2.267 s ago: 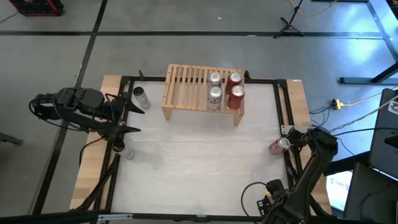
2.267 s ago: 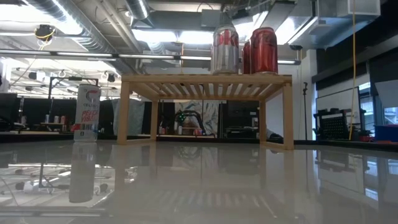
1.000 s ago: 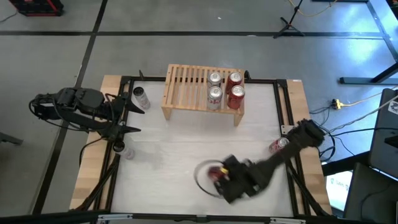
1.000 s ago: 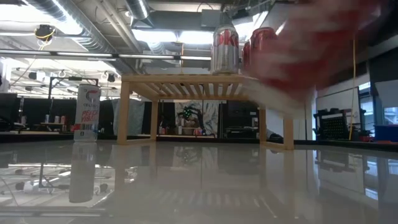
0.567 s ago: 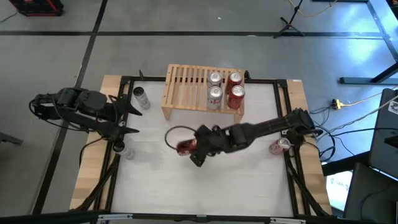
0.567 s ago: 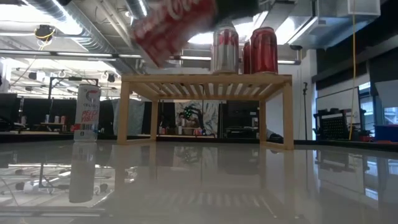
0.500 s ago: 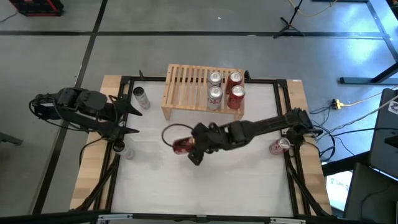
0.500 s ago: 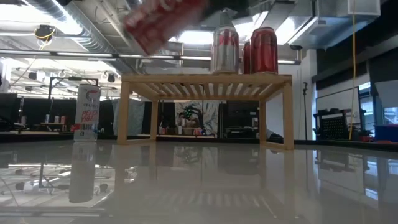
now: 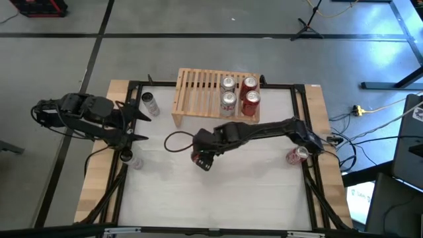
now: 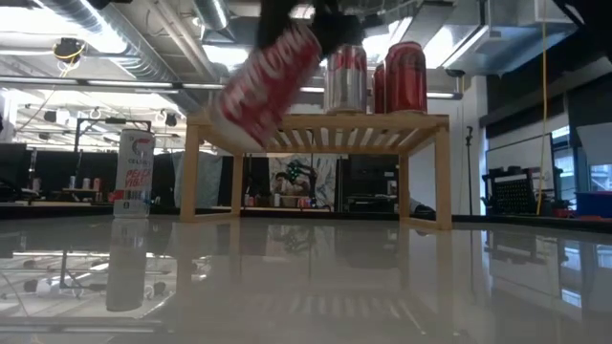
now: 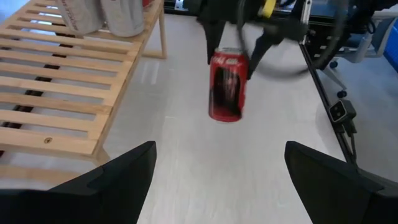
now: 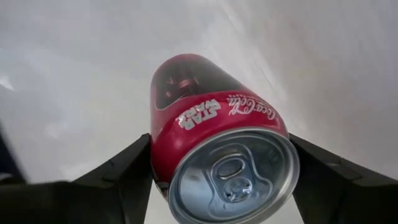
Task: Place canned beverage on shelf
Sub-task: Put the bottom red and white soda can on the shelf
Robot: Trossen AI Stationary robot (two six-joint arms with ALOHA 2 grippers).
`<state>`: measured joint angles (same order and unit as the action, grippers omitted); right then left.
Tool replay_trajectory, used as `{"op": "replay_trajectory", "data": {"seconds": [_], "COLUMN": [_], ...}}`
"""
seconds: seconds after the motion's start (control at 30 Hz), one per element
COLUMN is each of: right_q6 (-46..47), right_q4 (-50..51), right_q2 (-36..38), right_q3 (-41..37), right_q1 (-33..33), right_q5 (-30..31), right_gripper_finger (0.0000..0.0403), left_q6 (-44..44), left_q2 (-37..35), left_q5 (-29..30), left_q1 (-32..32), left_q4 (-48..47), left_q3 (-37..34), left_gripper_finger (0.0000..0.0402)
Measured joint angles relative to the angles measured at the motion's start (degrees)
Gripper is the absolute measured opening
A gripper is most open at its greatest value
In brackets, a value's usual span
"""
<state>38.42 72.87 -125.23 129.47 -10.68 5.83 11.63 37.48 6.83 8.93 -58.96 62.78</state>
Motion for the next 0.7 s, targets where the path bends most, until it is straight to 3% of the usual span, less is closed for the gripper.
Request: {"op": "replay_trajectory", "data": {"seconds": [0.3, 0.7], "right_q6": [0.37, 0.63], "right_q4": [7.06, 6.35], "right_q2": [-4.60, -8.17], "right_q3": [-0.04, 0.00], "right_q1": [-0.08, 0.37], "right_q5": [-0.04, 0.83], "right_gripper_finger": [0.0286, 0.0288], "left_q6": [-0.22, -0.30], "left_q2": [-0.01, -0.01], "left_q5": [-0.02, 1.41], "left_q1": [0.00, 0.00], "left_q4": [0.02, 0.07], "left_q3": [0.00, 0.00], "left_gripper_finger": [0.0348, 0.0348]}}
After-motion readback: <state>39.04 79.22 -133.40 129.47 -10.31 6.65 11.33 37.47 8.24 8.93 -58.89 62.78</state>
